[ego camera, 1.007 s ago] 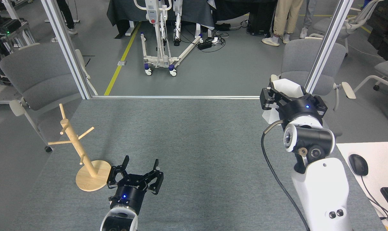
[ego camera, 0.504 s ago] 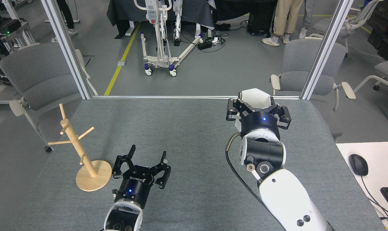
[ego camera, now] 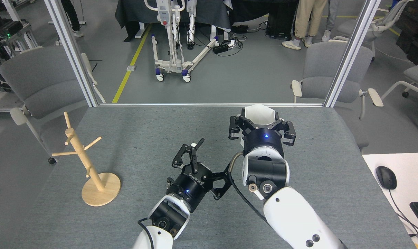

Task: Hang cup on storage rack
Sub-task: 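Bring the left gripper up to the cup held by the right gripper, then grasp the white cup with the left gripper and open the right gripper, then withdraw the right gripper and carry the cup toward the wooden stand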

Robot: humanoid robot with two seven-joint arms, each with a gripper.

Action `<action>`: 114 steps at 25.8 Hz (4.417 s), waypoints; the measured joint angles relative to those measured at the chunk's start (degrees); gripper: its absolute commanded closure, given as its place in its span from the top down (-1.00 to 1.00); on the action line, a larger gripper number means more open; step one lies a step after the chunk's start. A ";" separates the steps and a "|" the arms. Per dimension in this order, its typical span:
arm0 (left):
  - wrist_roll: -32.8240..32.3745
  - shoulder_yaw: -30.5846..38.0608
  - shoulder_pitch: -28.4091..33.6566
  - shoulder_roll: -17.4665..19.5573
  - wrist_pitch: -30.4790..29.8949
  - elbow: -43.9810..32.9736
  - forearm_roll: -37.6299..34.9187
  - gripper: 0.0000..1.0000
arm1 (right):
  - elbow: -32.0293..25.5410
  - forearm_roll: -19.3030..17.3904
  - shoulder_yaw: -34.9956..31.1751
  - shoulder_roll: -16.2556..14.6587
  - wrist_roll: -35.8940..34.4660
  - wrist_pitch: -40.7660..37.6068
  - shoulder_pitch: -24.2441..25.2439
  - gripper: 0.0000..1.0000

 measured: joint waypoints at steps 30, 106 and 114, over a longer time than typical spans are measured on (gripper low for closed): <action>-7.32 -0.48 -13.41 -0.16 -14.20 14.02 8.88 0.98 | 2.50 -0.10 1.41 3.40 0.23 -0.06 0.50 -0.58; -22.69 1.92 -21.41 0.05 -21.33 26.71 29.74 -1.00 | 8.69 0.87 1.74 9.49 -10.18 -0.62 1.92 0.99; -22.74 1.92 -21.30 0.05 -21.13 27.04 29.63 -1.00 | 8.56 -4.82 0.41 10.21 -35.02 -0.09 2.31 0.97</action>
